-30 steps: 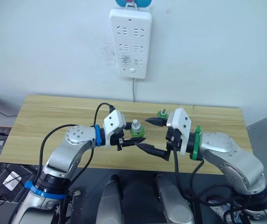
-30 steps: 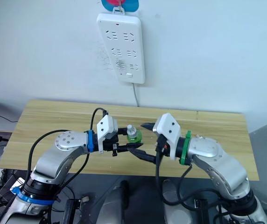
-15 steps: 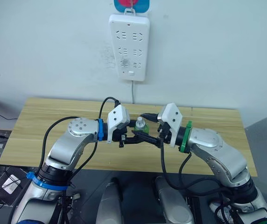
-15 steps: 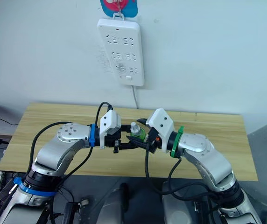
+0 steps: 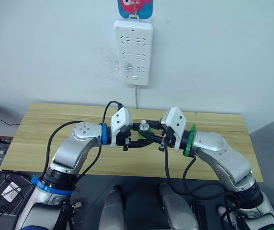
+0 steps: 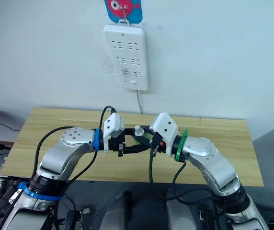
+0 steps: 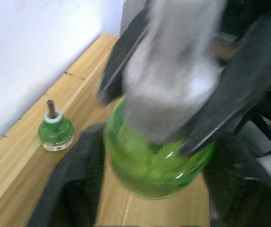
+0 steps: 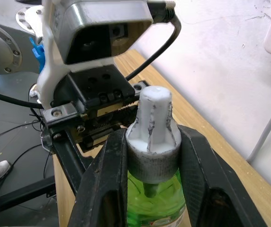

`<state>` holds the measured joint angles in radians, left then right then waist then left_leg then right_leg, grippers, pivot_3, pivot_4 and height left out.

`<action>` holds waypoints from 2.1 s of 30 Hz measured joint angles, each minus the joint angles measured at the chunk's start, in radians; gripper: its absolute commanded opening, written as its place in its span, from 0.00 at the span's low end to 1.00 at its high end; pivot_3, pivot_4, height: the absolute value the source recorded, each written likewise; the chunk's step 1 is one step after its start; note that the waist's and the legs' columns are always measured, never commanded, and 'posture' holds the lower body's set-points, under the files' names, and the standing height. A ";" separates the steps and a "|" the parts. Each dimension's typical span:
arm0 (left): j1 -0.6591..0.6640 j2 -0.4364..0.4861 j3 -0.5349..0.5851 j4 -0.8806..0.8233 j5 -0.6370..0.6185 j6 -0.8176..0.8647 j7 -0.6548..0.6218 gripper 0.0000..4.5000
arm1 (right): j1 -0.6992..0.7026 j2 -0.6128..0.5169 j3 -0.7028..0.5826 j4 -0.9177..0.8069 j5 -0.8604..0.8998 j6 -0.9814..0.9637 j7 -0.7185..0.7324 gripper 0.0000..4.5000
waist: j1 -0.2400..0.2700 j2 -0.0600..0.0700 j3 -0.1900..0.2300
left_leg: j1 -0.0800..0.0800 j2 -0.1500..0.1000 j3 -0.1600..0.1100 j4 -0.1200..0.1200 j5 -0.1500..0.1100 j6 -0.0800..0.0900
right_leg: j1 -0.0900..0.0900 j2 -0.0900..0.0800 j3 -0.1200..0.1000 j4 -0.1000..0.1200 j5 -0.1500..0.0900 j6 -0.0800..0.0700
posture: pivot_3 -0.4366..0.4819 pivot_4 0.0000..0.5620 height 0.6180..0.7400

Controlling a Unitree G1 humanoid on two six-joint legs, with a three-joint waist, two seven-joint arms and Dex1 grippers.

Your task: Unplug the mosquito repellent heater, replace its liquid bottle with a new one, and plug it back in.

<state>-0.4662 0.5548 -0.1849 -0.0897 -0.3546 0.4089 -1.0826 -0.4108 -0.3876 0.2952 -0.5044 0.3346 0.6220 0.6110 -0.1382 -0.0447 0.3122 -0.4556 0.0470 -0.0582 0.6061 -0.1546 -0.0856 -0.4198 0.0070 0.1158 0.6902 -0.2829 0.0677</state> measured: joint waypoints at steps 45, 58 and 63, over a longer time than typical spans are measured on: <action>-0.031 0.027 -0.056 -0.021 -0.060 -0.074 -0.193 0.52 | -0.242 -0.173 0.024 0.306 0.139 -0.152 0.587 0.24 | -0.011 0.000 -0.015 | 0.006 0.000 0.000 0.006 0.001 0.002 | 0.005 0.002 0.001 0.007 0.000 0.000 | 0.23 0.41 1.00; -0.005 -0.017 -0.019 0.052 0.001 -0.127 -0.087 0.52 | 0.107 -0.162 -0.196 -0.132 0.118 0.037 0.117 0.89 | -0.015 0.001 -0.015 | 0.005 0.000 -0.002 0.006 0.001 0.002 | 0.005 0.002 0.001 0.008 0.000 0.000 | 0.18 0.42 1.00; -0.006 -0.069 -0.022 0.057 0.005 -0.129 -0.041 0.52 | 0.128 -0.062 -0.131 -0.212 0.070 0.116 -0.079 0.89 | -0.033 0.001 -0.017 | 0.006 0.000 0.001 0.008 0.003 0.004 | 0.006 0.002 0.003 0.008 -0.001 0.002 | 0.17 0.41 1.00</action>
<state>-0.4727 0.4862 -0.2071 -0.0331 -0.3492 0.2796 -1.1240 -0.2828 -0.4492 0.1640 -0.7164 0.4049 0.7384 0.5323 -0.1711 -0.0441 0.2952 -0.4498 0.0467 -0.0575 0.6141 -0.1512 -0.0812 -0.4139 0.0086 0.1190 0.6978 -0.2842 0.0701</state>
